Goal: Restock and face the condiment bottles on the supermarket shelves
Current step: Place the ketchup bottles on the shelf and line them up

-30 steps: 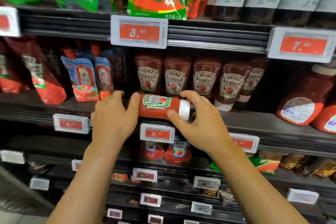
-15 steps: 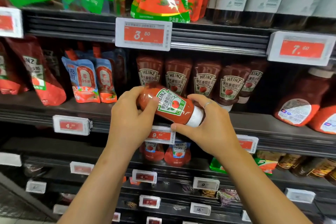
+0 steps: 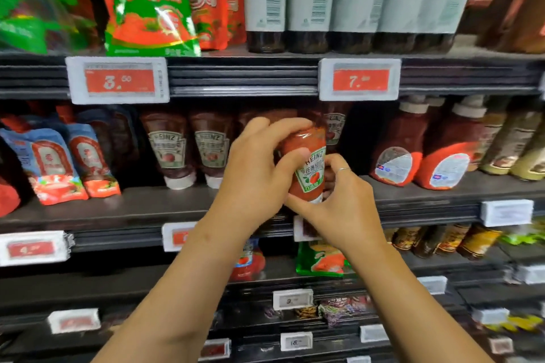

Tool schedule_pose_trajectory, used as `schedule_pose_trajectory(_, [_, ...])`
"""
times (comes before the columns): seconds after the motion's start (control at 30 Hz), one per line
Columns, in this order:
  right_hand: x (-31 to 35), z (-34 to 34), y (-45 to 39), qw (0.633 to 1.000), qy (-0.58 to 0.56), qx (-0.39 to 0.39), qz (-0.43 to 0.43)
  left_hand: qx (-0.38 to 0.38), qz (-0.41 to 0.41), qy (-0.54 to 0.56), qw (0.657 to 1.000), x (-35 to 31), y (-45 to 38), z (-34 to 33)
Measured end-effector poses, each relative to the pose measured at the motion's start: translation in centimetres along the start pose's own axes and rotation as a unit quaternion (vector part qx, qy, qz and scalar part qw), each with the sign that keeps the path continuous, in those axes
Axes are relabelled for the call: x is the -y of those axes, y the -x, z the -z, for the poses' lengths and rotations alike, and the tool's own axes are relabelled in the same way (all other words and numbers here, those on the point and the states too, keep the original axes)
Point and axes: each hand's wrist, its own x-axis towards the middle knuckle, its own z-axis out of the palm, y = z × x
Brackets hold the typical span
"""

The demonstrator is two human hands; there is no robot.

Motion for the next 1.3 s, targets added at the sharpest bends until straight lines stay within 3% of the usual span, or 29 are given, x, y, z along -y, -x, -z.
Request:
schedule_pose_trajectory(0.2, [-2.0, 1.7, -0.3, 0.999, 0.004, -0.026, -0.017, 0.030, -0.025, -0.054, 0.998, -0.8, -2.1, -4.2])
schedule_pose_trajectory(0.43, [-2.9, 2.9, -0.8, 0.998, -0.027, -0.056, 0.009, 0.012, -0.053, -0.088, 0.995, -1.1, -2.7, -5.5])
schedule_pose_trajectory(0.57, [-4.5, 3.1, -1.7, 0.995, 0.004, -0.095, -0.026, -0.057, -0.061, -0.207, 0.975, 0.0, -3.2, -3.8])
schedule_pose_trajectory(0.77, [-5.6, 2.4, -3.3, 0.989, 0.058, -0.121, -0.067, -0.007, 0.002, -0.286, 0.958, 1.8, -4.2, -3.6])
schedule_pose_trajectory(0.9, [-5.3, 2.0, -4.5, 0.982, 0.123, -0.115, -0.081, -0.012, -0.059, -0.372, 0.926, 3.0, -4.5, -3.6])
schedule_pose_trajectory(1.1, [-5.0, 1.5, -5.9, 0.972, 0.178, -0.095, -0.121, -0.036, -0.059, -0.383, 0.921, 3.8, -4.6, -4.5])
schedule_pose_trajectory(1.3, [-5.0, 0.3, -6.4, 0.974, 0.175, -0.101, -0.099, -0.061, -0.078, -0.389, 0.916, 4.2, -4.8, -5.1])
